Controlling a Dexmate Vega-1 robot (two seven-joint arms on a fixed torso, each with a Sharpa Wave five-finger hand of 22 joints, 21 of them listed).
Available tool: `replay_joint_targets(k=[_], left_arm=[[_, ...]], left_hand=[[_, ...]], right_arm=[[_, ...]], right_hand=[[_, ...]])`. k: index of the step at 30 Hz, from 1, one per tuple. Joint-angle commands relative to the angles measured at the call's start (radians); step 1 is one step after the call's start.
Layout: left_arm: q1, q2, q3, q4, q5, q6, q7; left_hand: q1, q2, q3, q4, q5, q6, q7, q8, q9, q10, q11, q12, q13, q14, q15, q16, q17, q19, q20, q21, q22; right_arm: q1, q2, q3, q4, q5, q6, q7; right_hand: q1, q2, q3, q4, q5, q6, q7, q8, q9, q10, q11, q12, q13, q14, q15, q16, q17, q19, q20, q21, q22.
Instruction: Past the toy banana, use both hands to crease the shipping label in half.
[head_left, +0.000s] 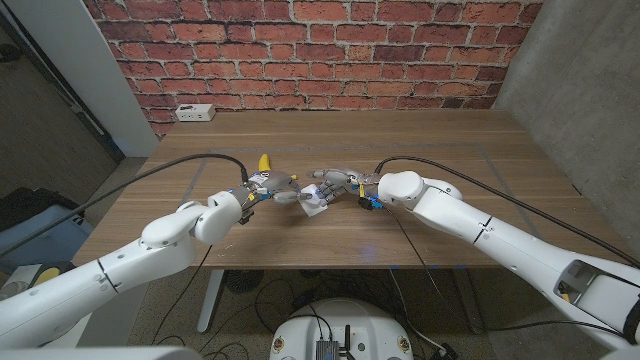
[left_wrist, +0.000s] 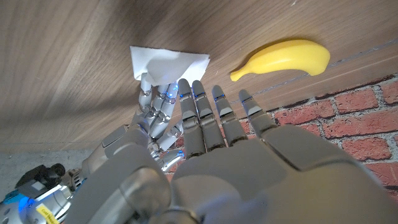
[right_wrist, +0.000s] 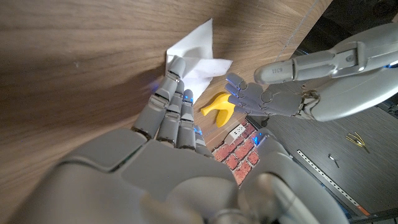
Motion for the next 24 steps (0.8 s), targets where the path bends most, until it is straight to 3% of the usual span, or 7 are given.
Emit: replay_joint_targets(k=[1, 9, 13, 18, 20, 24], left_arm=[[0.01, 0.007, -0.016, -0.007, -0.024, -0.036, -0.009], [-0.013, -0.006, 0.0, -0.007, -0.013, -0.009, -0.061], [0.02, 0.003, -0.03, -0.007, -0.03, -0.055, 0.021], [0.109, 0.026, -0.094, -0.049, 0.007, -0.092, 0.199], [0.12, 0.029, -0.106, -0.057, 0.012, -0.09, 0.209], [0.128, 0.033, -0.126, -0.054, -0.016, -0.108, 0.199]], left_hand=[[-0.001, -0.005, 0.001, -0.005, -0.003, 0.017, 0.008, 0.009, 0.006, 0.0, -0.001, -0.001, 0.006, -0.002, -0.023, -0.003, 0.006, -0.006, 0.003, 0.002, 0.005], [-0.006, -0.018, -0.005, -0.008, 0.0, 0.015, 0.013, 0.009, 0.006, -0.009, 0.001, -0.004, 0.01, -0.009, -0.022, -0.006, 0.007, -0.012, -0.002, 0.0, 0.006], [-0.013, -0.028, -0.012, -0.01, 0.01, -0.048, 0.018, -0.006, 0.007, -0.035, 0.012, -0.014, 0.019, 0.007, 0.003, 0.003, 0.011, -0.011, 0.004, 0.003, 0.008], [-0.022, -0.023, -0.013, -0.006, 0.02, -0.019, 0.089, 0.02, 0.011, 0.014, 0.035, 0.009, 0.035, 0.068, 0.001, 0.027, 0.023, 0.026, 0.013, 0.024, 0.016], [-0.027, -0.021, -0.015, -0.004, 0.021, -0.003, 0.113, 0.029, 0.013, 0.029, 0.046, 0.021, 0.041, 0.081, 0.003, 0.031, 0.03, 0.031, 0.015, 0.03, 0.02], [-0.035, -0.021, -0.02, 0.0, 0.021, 0.009, 0.126, 0.036, 0.015, 0.045, 0.054, 0.034, 0.05, 0.105, 0.006, 0.04, 0.039, 0.051, 0.015, 0.044, 0.026]], right_arm=[[-0.007, -0.011, 0.003, -0.026, -0.005, -0.005, -0.009], [-0.018, -0.019, 0.013, -0.04, 0.002, -0.009, -0.017], [-0.016, -0.02, 0.011, -0.043, -0.001, -0.02, -0.018], [-0.008, -0.015, 0.007, -0.031, 0.0, -0.017, -0.011], [-0.005, -0.013, 0.005, -0.029, -0.002, -0.017, -0.011], [-0.004, -0.011, 0.006, -0.034, -0.007, -0.024, -0.02]], right_hand=[[-0.005, 0.003, -0.002, 0.001, -0.002, 0.002, 0.012, -0.001, -0.001, 0.003, -0.009, -0.006, 0.002, 0.002, -0.006, -0.004, 0.003, 0.006, -0.003, 0.003, 0.005], [0.0, 0.01, 0.003, -0.001, -0.006, -0.006, 0.011, -0.005, -0.002, -0.012, -0.016, -0.017, 0.001, -0.004, -0.011, -0.011, 0.002, 0.003, -0.006, -0.001, 0.005], [0.001, 0.011, 0.004, -0.001, -0.007, -0.007, 0.009, -0.005, -0.002, -0.015, -0.018, -0.019, 0.0, -0.005, -0.011, -0.013, 0.002, 0.001, -0.007, -0.002, 0.005], [0.002, 0.017, 0.006, 0.001, -0.011, 0.008, -0.009, -0.001, -0.002, 0.001, -0.022, -0.017, 0.0, 0.002, -0.016, -0.014, 0.003, -0.012, -0.016, -0.009, 0.006], [0.003, 0.019, 0.007, 0.002, -0.011, 0.012, -0.014, 0.001, -0.003, 0.006, -0.021, -0.015, 0.001, 0.007, -0.012, -0.013, 0.003, -0.012, -0.016, -0.009, 0.006], [0.003, 0.022, 0.008, 0.002, -0.011, 0.021, -0.01, 0.003, -0.003, 0.01, -0.021, -0.015, 0.001, 0.009, -0.01, -0.013, 0.004, -0.01, -0.014, -0.008, 0.006]])
